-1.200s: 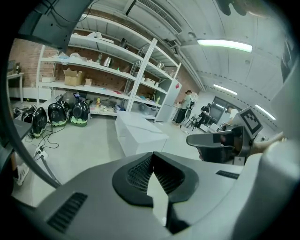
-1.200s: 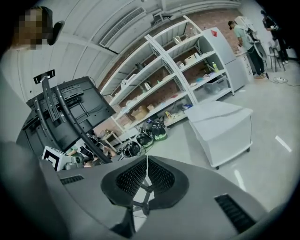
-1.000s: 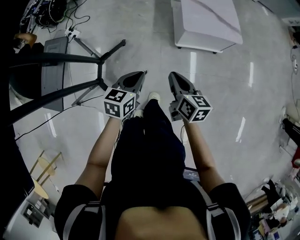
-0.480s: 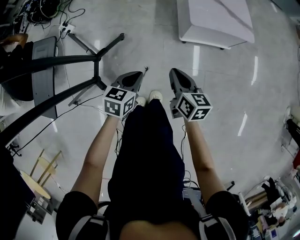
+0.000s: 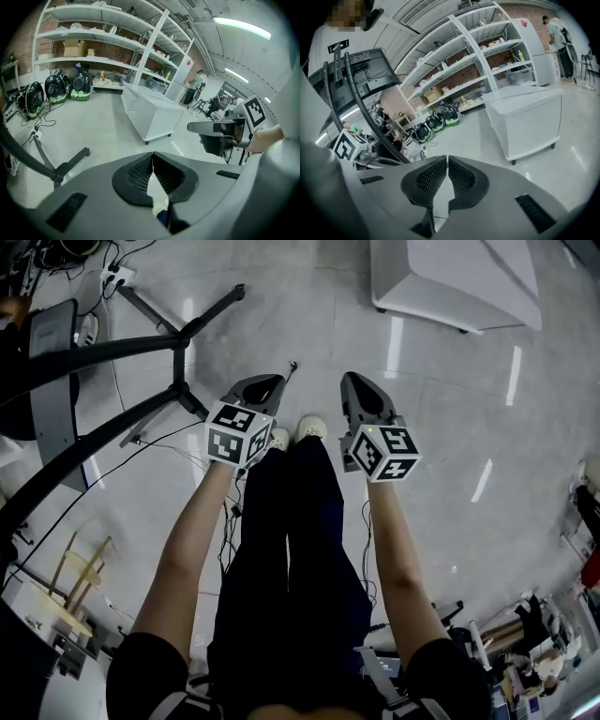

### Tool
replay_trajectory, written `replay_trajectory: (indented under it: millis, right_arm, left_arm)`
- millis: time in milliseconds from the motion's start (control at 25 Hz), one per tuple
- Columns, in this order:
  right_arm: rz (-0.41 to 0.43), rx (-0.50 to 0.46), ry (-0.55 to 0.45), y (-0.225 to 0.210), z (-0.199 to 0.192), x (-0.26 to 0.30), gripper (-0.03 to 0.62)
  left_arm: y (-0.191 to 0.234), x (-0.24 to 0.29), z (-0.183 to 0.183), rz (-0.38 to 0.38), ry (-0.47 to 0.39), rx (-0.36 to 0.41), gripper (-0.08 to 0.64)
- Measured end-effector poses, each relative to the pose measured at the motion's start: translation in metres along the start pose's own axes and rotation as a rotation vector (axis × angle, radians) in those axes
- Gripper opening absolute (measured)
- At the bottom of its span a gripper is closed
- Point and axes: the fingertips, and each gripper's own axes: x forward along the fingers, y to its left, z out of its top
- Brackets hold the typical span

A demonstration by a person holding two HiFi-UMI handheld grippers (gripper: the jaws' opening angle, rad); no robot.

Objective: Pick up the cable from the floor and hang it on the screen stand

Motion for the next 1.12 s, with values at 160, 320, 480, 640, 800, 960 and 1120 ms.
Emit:
replay_trajectory:
  millis: [160,320,480,640,800,960,1120]
  right_arm:
    - [0.007,-0.031,0.028,-0.019,-0.032,0.030,0.026]
    - [-0.003,-0.019,0.041,-0.041,-0.066,0.057,0.026]
    - [-0.013,-0.023,0.062,-0.064,-0.104,0.087,0.026]
    - [-0.014,-0.037,0.072,-0.083,-0.136,0.116,0.026]
    - [-0.005,-0.044,0.072,-0.099,-0.165,0.142,0.026]
    - [-0.002,-0.041,0.069,-0.117,-0.195,0.164,0.026]
    - [-0.011,-0.021,0.071,-0.135,-0.228,0.179,0.026]
  left_arm:
    - [0.016,0.040,-0.038,0.000,0.044,-0.002,0.008]
    - [0.032,0.079,-0.078,0.002,0.085,0.011,0.008]
    - [0.050,0.125,-0.117,0.000,0.133,0.071,0.008]
    - [0.067,0.168,-0.159,-0.014,0.218,0.116,0.008]
    - [0.092,0.207,-0.204,0.016,0.274,0.079,0.008]
    - [0.117,0.243,-0.241,0.077,0.302,0.071,0.009]
    - [0.126,0.275,-0.279,0.086,0.334,0.045,0.068]
